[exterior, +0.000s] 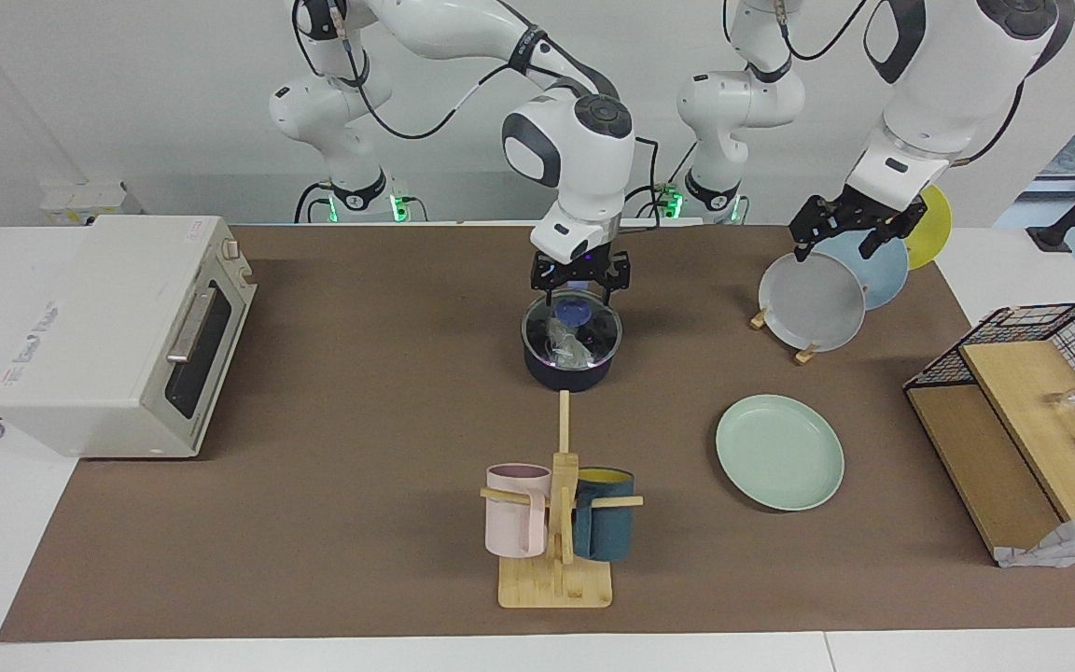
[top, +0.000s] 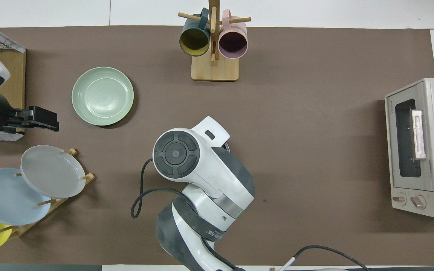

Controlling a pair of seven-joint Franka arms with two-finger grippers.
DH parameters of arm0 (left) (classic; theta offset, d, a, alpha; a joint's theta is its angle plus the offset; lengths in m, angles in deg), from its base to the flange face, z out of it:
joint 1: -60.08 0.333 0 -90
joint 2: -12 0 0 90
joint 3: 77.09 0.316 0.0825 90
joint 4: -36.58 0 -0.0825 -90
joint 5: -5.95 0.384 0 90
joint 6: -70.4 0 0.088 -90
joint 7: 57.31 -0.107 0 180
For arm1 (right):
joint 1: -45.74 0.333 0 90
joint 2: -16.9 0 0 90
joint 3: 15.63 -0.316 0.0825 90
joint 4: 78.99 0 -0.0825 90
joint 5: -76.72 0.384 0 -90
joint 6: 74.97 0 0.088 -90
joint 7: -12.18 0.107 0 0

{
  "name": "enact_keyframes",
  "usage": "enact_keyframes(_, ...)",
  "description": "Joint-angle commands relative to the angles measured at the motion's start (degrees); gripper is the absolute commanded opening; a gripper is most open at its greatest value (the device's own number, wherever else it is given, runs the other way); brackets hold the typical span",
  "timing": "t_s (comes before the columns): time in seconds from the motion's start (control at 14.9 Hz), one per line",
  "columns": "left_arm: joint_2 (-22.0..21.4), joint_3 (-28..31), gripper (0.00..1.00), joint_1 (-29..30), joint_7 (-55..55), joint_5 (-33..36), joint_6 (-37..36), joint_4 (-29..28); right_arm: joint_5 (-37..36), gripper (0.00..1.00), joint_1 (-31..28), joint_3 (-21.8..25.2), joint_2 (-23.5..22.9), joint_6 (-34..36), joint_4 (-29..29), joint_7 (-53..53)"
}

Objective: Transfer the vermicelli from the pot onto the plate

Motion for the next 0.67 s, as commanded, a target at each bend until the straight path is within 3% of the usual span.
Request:
enact_keyframes(0.0, -0.57, -0.70, 1.00, 0.82, -0.15, 1.10, -0.66, -0.08, -0.63, 1.00, -0.90, -0.07, 1.09, -2.69, 2.29, 0.60)
enact_keyframes(0.2, -0.57, -0.70, 1.00, 0.73, -0.15, 1.10, -0.66, -0.08, -0.54, 1.00, -0.64, -0.07, 1.00, -6.04, 4.92, 0.77)
enact_keyframes(0.6, -0.57, -0.70, 1.00, 0.82, -0.15, 1.10, -0.66, -0.08, -0.11, 1.00, -0.73, -0.07, 1.00, -6.05, 4.93, 0.60)
